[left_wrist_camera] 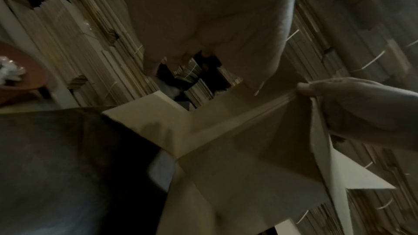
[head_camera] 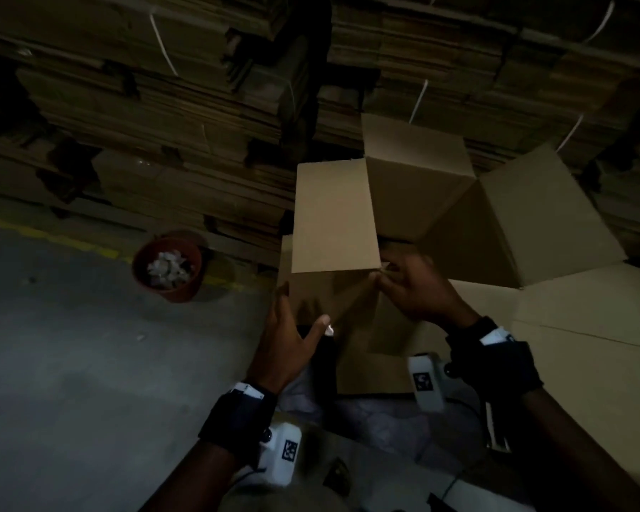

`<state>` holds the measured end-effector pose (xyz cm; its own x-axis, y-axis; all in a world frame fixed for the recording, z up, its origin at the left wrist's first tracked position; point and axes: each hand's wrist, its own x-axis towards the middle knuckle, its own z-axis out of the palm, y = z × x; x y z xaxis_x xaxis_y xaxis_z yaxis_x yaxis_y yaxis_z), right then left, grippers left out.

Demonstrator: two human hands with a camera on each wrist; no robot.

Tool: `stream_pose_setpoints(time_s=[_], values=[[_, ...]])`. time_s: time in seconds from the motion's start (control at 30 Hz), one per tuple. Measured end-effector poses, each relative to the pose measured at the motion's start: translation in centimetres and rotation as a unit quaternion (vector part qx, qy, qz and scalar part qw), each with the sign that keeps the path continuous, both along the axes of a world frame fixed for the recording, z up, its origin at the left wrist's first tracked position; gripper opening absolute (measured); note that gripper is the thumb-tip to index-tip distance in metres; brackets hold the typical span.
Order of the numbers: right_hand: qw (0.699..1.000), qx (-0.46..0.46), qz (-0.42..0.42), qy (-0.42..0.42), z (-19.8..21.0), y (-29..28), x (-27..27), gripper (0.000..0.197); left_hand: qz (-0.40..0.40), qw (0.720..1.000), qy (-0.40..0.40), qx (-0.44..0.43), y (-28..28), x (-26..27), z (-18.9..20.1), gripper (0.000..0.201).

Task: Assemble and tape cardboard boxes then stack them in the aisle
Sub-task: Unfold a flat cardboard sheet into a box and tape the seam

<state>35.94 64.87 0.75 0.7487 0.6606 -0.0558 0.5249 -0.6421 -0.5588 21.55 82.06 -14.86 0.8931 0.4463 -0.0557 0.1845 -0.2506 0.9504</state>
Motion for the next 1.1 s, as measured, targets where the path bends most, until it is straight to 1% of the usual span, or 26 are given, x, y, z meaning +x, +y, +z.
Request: stream_pose_setpoints(time_s=[0.03, 0.1, 0.17, 0.2, 0.23, 0.33, 0.4, 0.43, 0.5, 0.6, 0.63, 0.67, 0.7, 0.73, 0.77, 0.8, 0.83, 0.87, 0.9, 0.93, 0.97, 1.03, 1.1], values=[[1.0, 0.028, 0.01, 0.003, 0.5, -1.0, -0.1, 0.041, -0.014, 1.0, -0.015, 0.006, -0.2, 0.7, 0.2, 0.077], [0.997, 0.068, 0.02, 0.013, 1.7, -3.1, -0.1, 0.032, -0.047, 0.998, -0.04, 0.029, -0.7, 2.5, 1.1, 0.072], [0.993, 0.103, 0.019, 0.047, 3.1, -5.4, -0.3, 0.024, -0.071, 0.995, -0.047, 0.055, -1.2, 4.3, 2.7, 0.074], [0.99, 0.122, 0.02, 0.068, 3.7, -6.6, -0.4, 0.025, -0.086, 0.993, -0.045, 0.065, -1.3, 5.3, 3.6, 0.077], [0.987, 0.136, 0.023, 0.086, 4.5, -7.9, -0.7, 0.027, -0.1, 0.991, -0.051, 0.079, -1.4, 6.4, 4.3, 0.084], [0.977, 0.163, 0.017, 0.139, 5.8, -11.8, -1.0, 0.026, -0.111, 0.988, -0.012, 0.11, -0.8, 9.2, 7.3, 0.122], [0.969, 0.183, 0.006, 0.164, 5.9, -14.2, -0.9, 0.028, -0.096, 0.991, 0.022, 0.093, -0.6, 10.6, 8.9, 0.132], [0.966, 0.192, 0.0, 0.174, 5.6, -15.3, -0.8, 0.028, -0.091, 0.992, 0.044, 0.078, -0.5, 11.1, 9.2, 0.13], [0.957, 0.22, -0.036, 0.184, 4.4, -17.0, -0.4, 0.027, -0.092, 0.989, 0.086, 0.076, -0.3, 11.5, 9.6, 0.111], [0.935, 0.288, -0.101, 0.178, 2.9, -18.3, 0.7, 0.025, -0.088, 0.986, 0.085, 0.109, -0.2, 11.5, 10.9, 0.101], [0.935, 0.296, -0.118, 0.158, 2.5, -18.4, 1.2, 0.025, -0.084, 0.986, 0.086, 0.119, -0.1, 11.4, 11.2, 0.093], [0.941, 0.285, -0.14, 0.121, 2.0, -18.4, 1.9, 0.025, -0.082, 0.983, 0.093, 0.132, 0.0, 11.0, 11.8, 0.085], [0.952, 0.246, -0.167, 0.074, 1.6, -18.4, 2.6, 0.027, -0.077, 0.98, 0.097, 0.154, 0.3, 10.9, 12.0, 0.082], [0.963, 0.176, -0.201, 0.021, 1.1, -18.3, 3.2, 0.033, -0.075, 0.976, 0.106, 0.176, 0.4, 10.5, 12.3, 0.082], [0.969, 0.075, -0.234, -0.033, 1.0, -18.0, 3.4, 0.042, -0.075, 0.972, 0.107, 0.195, 0.5, 10.4, 12.4, 0.083], [0.962, -0.027, -0.26, -0.079, 0.6, -17.6, 3.3, 0.051, -0.077, 0.968, 0.116, 0.209, 0.5, 10.2, 12.5, 0.08], [0.95, -0.114, -0.268, -0.114, 0.6, -16.9, 2.8, 0.06, -0.074, 0.967, 0.118, 0.214, 0.5, 10.0, 12.6, 0.071], [0.941, -0.171, -0.259, -0.136, 0.6, -16.0, 2.0, 0.067, -0.07, 0.965, 0.123, 0.218, 0.5, 9.8, 12.9, 0.061], [0.939, -0.207, -0.233, -0.147, 0.3, -14.9, 1.1, 0.072, -0.063, 0.965, 0.124, 0.221, 0.7, 9.9, 12.7, 0.056], [0.942, -0.226, -0.204, -0.14, -0.4, -13.7, 0.2, 0.076, -0.057, 0.966, 0.12, 0.222, 1.0, 9.8, 12.9, 0.059], [0.95, -0.227, -0.184, -0.109, -1.2, -12.5, -0.7, 0.081, -0.056, 0.966, 0.113, 0.227, 1.5, 10.1, 12.9, 0.066], [0.969, -0.179, -0.166, -0.026, -3.4, -10.5, -2.1, 0.088, -0.063, 0.962, 0.107, 0.244, 3.2, 10.3, 12.9, 0.08], [0.979, -0.111, -0.166, 0.028, -5.5, -8.5, -2.7, 0.088, -0.08, 0.959, 0.108, 0.25, 5.7, 10.3, 13.1, 0.083]])
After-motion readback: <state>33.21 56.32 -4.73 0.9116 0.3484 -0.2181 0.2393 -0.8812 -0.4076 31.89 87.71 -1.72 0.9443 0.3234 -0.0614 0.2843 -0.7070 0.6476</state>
